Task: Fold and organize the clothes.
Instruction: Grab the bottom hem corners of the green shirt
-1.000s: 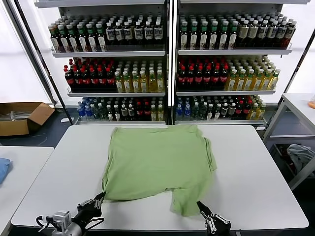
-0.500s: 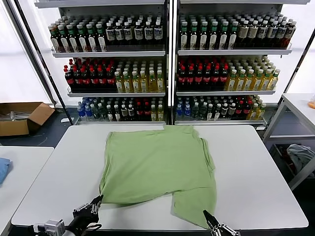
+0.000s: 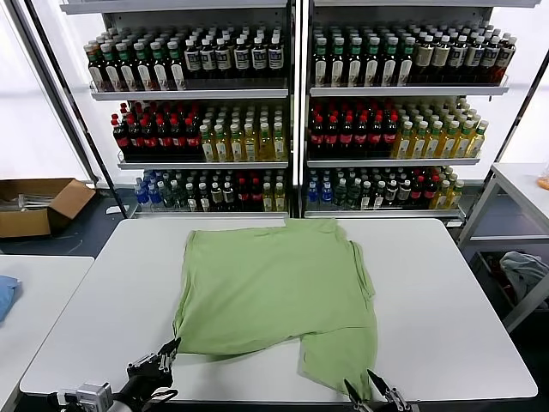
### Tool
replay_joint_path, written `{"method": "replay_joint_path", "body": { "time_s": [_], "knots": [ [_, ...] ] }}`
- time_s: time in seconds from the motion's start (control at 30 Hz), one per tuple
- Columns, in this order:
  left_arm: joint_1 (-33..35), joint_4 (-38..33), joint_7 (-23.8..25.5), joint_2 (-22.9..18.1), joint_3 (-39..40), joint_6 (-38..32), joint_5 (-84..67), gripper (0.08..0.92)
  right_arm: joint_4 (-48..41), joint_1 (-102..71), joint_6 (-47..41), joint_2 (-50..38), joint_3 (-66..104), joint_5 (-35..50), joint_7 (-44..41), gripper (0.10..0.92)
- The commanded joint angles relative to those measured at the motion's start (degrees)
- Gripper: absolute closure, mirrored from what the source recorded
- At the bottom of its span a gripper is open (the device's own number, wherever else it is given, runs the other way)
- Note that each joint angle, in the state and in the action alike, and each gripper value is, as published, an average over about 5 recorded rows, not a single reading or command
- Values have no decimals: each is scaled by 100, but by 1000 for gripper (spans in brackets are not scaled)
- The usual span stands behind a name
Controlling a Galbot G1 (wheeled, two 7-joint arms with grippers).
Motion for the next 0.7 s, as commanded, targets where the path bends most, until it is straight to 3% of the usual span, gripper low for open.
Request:
{"method": "replay_joint_path", "body": {
  "time_s": [0.03,0.4,0.7],
  "knots": [
    [23,-29,4,-5,2,-8,-4,913,33,38,-484,-22,-143,-370,258,593],
    [34,-32,22,13,-32,-28,-34,913,-70,95,-525,-40,-167,272,120,895],
    [15,-66,25,50,-76,-33,-98,913,-5,83,-119,-136,-58,1399,-682,915]
  ]
}}
